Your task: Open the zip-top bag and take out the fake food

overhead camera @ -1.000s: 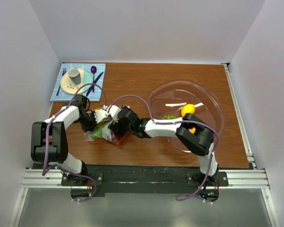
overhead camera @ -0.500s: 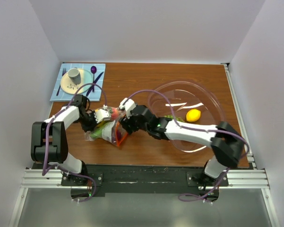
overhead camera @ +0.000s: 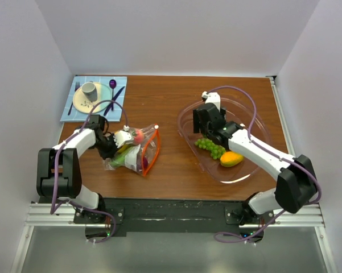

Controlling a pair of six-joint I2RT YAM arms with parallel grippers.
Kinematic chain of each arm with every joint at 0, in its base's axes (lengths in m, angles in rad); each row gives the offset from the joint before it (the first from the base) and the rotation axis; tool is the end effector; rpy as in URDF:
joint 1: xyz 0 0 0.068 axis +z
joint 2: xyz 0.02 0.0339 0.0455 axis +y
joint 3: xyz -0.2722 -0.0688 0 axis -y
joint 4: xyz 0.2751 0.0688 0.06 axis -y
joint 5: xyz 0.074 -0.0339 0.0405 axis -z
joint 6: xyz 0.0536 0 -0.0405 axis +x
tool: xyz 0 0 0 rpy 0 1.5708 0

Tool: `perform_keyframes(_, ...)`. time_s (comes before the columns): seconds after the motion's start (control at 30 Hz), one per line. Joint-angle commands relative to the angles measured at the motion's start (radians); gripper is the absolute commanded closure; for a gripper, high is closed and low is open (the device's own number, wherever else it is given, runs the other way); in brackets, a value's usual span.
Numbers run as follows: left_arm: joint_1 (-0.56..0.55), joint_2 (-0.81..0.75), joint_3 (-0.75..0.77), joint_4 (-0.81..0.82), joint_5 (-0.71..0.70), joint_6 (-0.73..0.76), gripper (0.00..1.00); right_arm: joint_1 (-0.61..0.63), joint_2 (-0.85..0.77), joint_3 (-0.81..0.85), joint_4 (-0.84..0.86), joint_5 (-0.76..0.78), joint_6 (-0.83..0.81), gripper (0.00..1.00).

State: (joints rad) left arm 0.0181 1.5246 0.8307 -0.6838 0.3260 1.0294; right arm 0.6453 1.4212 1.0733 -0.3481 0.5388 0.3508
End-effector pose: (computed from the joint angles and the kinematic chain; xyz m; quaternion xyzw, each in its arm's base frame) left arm 0.2815 -0.0121 0.1331 0.4894 0.8517 -0.0923 0.1632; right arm 0.2966 0.1889 0.2683 -0.0166 0.8803 -0.0168 0.4739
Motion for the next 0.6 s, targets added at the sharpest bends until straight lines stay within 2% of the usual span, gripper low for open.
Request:
perform_keyframes(0.0, -0.004, -0.012, 0.039, -0.049, 0.076, -0.080, 1.00, 0.017, -0.033, -0.016, -0.049, 0.055, 0.051, 0.01)
perform_keyframes(0.13, -0.007, -0.024, 0.042, -0.071, 0.091, -0.072, 1.00, 0.028, -0.062, -0.006, -0.023, 0.005, -0.009, 0.01)
perform_keyframes(0.23, -0.009, -0.017, 0.047, -0.069, 0.100, -0.072, 1.00, 0.128, -0.084, -0.003, 0.032, 0.035, -0.104, 0.01)
perform_keyframes(0.27, -0.009, -0.012, 0.045, -0.063, 0.099, -0.072, 1.00, 0.199, -0.085, 0.002, 0.041, 0.061, -0.125, 0.01)
perform_keyframes(0.37, -0.009, 0.005, 0.051, -0.048, 0.091, -0.075, 1.00, 0.311, -0.079, -0.016, 0.115, 0.021, -0.187, 0.01)
perform_keyframes(0.57, -0.009, 0.052, 0.059, -0.016, 0.042, -0.069, 1.00, 0.405, 0.010, -0.085, 0.297, -0.092, -0.262, 0.02)
